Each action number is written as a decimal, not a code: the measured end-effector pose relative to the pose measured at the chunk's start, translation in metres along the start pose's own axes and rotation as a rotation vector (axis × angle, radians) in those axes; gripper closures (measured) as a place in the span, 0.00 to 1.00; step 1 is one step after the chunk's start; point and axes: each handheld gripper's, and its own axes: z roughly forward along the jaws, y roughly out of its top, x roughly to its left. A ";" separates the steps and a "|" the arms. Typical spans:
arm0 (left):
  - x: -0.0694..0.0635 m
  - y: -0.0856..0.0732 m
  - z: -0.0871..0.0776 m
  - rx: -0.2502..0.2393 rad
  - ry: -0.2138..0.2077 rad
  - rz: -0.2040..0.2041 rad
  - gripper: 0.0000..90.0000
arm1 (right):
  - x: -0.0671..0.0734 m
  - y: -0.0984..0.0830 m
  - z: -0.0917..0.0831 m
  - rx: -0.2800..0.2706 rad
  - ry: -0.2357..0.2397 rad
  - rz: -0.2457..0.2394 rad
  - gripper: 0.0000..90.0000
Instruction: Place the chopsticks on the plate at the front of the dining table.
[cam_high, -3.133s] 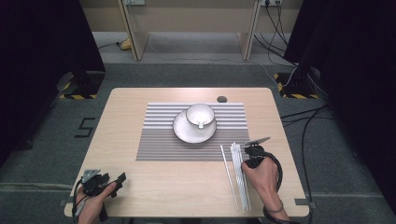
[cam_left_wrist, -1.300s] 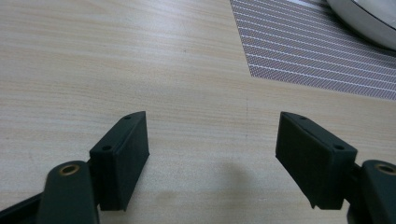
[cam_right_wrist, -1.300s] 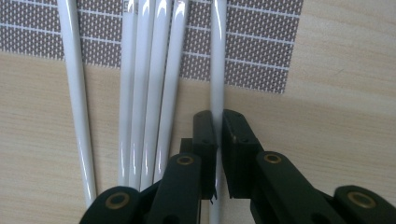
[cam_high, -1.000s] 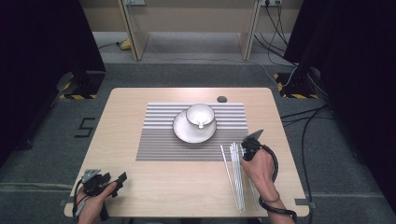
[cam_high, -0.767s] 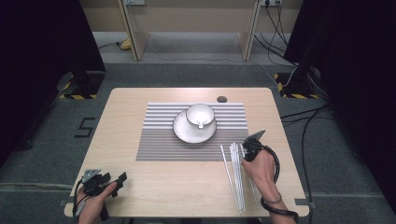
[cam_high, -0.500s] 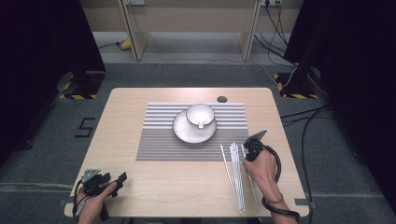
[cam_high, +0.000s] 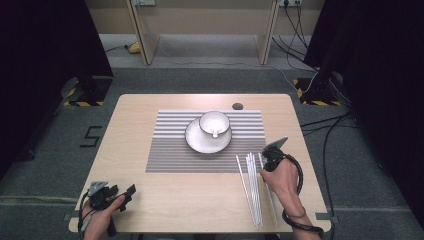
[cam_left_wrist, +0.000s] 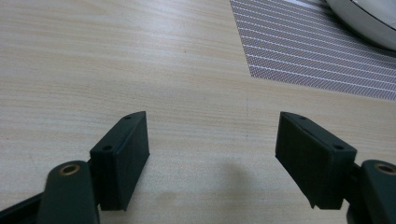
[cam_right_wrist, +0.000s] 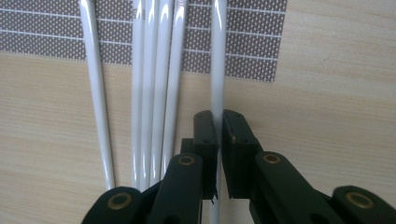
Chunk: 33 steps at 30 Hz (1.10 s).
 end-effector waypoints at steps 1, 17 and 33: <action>0.000 0.000 0.000 0.000 0.000 0.000 0.28 | 0.001 0.000 -0.001 0.000 0.001 -0.004 0.95; 0.000 0.000 0.000 0.000 0.000 0.003 0.28 | 0.022 0.007 -0.010 -0.028 0.018 -0.047 0.95; 0.000 0.000 0.000 0.000 -0.001 0.003 0.28 | 0.044 0.015 -0.018 -0.053 0.031 -0.097 0.95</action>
